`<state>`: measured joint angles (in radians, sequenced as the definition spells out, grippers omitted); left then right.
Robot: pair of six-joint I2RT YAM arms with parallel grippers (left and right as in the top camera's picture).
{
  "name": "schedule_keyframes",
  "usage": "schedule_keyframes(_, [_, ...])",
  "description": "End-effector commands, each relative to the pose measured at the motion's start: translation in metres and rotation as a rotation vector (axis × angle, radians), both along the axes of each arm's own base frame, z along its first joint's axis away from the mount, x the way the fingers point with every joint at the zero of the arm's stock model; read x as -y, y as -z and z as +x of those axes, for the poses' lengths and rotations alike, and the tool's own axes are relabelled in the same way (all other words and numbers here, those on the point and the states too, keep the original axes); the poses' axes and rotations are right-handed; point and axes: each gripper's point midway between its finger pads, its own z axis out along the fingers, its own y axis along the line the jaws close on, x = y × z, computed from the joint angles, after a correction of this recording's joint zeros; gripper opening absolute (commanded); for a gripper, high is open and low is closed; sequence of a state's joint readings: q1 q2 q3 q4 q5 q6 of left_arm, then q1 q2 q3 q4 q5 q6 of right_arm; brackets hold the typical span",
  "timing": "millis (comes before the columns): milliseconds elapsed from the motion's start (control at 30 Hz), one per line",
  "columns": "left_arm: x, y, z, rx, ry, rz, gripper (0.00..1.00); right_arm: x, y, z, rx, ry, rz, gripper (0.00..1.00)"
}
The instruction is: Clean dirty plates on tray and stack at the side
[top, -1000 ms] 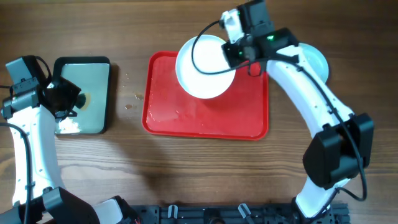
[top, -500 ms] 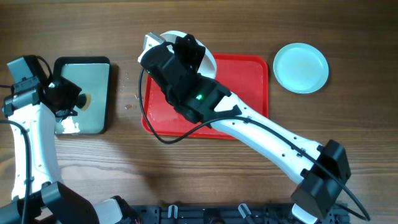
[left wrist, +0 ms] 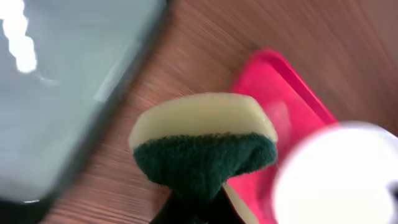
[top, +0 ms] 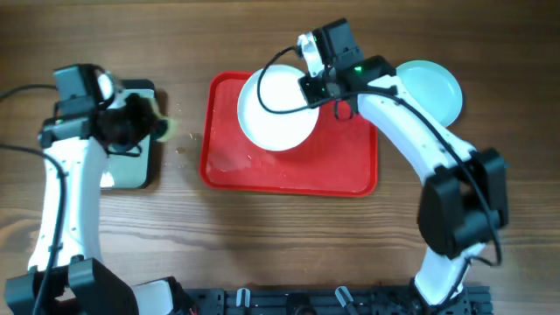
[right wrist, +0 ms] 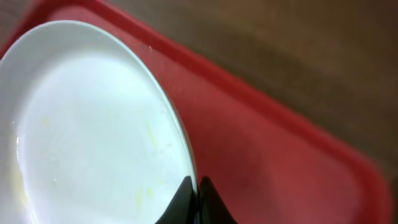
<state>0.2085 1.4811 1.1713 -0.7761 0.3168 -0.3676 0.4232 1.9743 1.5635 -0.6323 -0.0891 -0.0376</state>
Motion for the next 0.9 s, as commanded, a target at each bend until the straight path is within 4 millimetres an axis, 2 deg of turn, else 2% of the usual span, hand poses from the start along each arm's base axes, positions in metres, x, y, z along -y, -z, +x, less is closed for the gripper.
schedule_keyframes(0, [0.052, 0.004, 0.007, 0.025, 0.166, -0.020, 0.04, -0.031, 0.054, -0.016, -0.199, -0.016, 0.166, 0.04])
schedule_keyframes(100, [0.093, 0.014, 0.016, 0.037, 0.275, -0.020, 0.04, -0.028, 0.094, -0.023, -0.276, -0.006, 0.132, 0.04])
schedule_keyframes(200, [0.121, 0.033, 0.017, 0.006, 0.348, -0.023, 0.04, -0.026, 0.117, -0.028, -0.321, -0.001, 0.112, 0.04])
schedule_keyframes(233, [0.133, 0.045, 0.019, -0.010, 0.379, -0.024, 0.04, -0.025, 0.123, -0.030, -0.332, 0.000, 0.107, 0.04])
schedule_keyframes(433, [0.175, 0.093, 0.033, -0.022, 0.475, -0.024, 0.04, -0.022, 0.125, -0.028, -0.324, 0.011, 0.089, 0.04])
schedule_keyframes(500, [0.183, 0.112, 0.035, -0.038, 0.490, -0.007, 0.04, -0.022, 0.125, -0.028, -0.326, 0.011, 0.088, 0.04])
schedule_keyframes(633, [0.179, 0.147, 0.030, -0.110, 0.481, 0.068, 0.04, -0.022, 0.125, -0.028, -0.327, 0.011, 0.088, 0.04])
schedule_keyframes(700, [0.171, 0.157, 0.026, -0.145, 0.466, 0.107, 0.04, -0.022, 0.125, -0.028, -0.327, 0.012, 0.087, 0.04])
schedule_keyframes(800, [0.139, 0.168, 0.025, -0.193, 0.399, 0.277, 0.04, -0.021, 0.125, -0.028, -0.326, 0.011, 0.087, 0.04])
schedule_keyframes(867, [0.109, 0.167, 0.025, -0.219, 0.337, 0.437, 0.04, -0.021, 0.125, -0.029, -0.329, 0.012, 0.086, 0.04])
